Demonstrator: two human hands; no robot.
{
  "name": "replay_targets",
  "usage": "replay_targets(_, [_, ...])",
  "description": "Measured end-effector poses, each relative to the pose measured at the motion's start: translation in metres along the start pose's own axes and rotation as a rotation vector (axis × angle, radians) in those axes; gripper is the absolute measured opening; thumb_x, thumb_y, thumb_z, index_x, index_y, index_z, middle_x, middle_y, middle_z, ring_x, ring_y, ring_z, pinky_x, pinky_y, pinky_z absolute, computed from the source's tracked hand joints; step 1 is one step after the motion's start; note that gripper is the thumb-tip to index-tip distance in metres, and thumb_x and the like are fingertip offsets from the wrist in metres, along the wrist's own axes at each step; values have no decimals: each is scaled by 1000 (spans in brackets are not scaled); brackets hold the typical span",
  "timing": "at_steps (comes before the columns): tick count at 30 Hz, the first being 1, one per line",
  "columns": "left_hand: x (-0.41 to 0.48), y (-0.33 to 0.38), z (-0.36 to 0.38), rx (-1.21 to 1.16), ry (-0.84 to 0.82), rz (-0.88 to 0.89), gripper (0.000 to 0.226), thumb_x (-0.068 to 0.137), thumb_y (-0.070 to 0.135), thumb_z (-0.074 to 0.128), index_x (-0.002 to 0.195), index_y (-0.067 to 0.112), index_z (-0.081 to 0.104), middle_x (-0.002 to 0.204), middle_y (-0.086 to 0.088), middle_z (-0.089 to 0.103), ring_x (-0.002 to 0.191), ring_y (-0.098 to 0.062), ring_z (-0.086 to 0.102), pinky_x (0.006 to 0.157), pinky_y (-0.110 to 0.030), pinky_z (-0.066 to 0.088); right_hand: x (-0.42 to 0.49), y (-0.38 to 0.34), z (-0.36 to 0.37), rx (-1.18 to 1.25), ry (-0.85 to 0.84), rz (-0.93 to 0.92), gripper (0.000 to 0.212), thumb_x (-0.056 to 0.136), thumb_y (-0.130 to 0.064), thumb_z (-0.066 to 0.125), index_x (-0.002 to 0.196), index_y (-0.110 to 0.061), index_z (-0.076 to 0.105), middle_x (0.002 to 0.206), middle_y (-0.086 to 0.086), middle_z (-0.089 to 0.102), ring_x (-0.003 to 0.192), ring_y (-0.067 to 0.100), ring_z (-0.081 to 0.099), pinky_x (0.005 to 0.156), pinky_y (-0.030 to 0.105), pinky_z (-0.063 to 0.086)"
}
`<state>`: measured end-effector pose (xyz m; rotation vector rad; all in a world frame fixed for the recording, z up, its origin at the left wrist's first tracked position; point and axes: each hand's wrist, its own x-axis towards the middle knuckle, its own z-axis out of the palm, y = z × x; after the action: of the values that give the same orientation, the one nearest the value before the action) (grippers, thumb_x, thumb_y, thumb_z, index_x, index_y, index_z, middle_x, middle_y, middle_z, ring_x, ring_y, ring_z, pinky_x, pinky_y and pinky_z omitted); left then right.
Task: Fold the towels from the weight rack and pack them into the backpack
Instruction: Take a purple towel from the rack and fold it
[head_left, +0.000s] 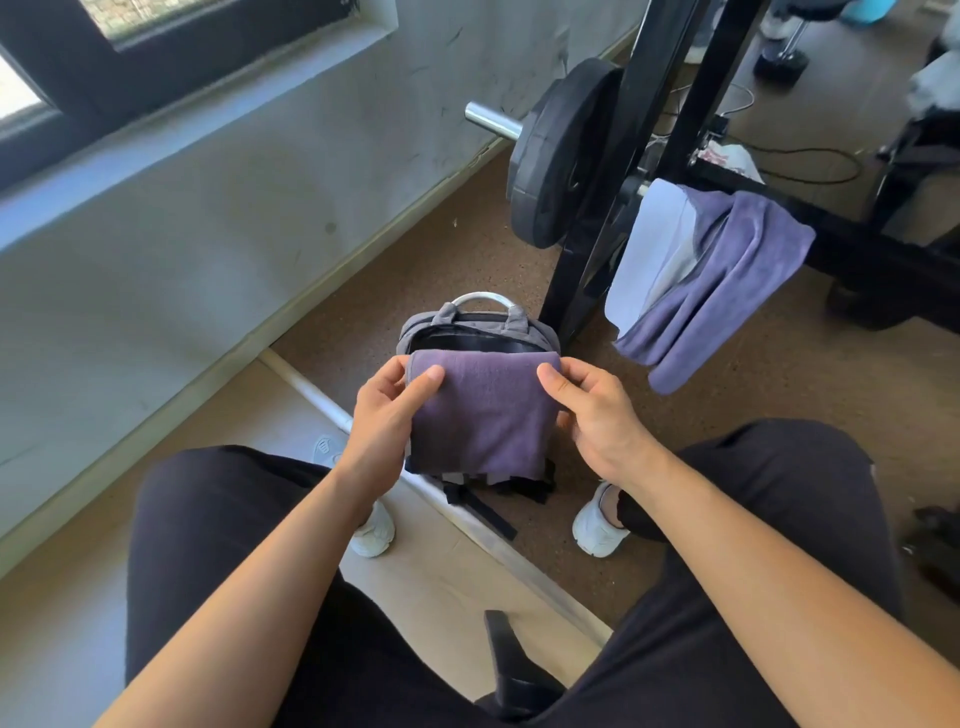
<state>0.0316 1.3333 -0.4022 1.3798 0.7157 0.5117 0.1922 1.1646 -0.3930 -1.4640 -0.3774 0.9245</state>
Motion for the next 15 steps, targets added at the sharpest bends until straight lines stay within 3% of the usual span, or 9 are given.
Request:
replay_targets(1, [0,1,0,-23,-41,-21,2,94,29,71,95,30,70,88,7,72,87,-10,66,81,-34,48,1,0,-1,77,-37,48,24,96,-25,64,116,-13,70,121,11,71,115,25,66,99,41,49])
replay_targets(5, [1,-1,2,-123,-178,-107,49,86,12,79,130,26,62,117,-1,75,106,-19,71,88,-34,59,6,0,-5,197,-158,139,45,97,-12,63,140,-22,55,136,5,64,126,23,62,106,43,51])
replay_targets(11, [6,-14,2,-108,-221,-127,62,84,0,79,136,28,57,118,-5,73,106,-22,71,88,-34,57,7,6,-9,7,-224,148,69,91,3,67,146,-33,46,138,-2,61,127,19,61,102,44,54])
replay_targets(15, [9,-17,-2,-75,-152,-189,85,71,14,90,142,36,48,123,-13,71,109,-29,73,90,-42,59,8,2,-10,-100,-240,126,81,88,-2,73,151,-41,38,147,-8,52,136,17,51,107,51,49])
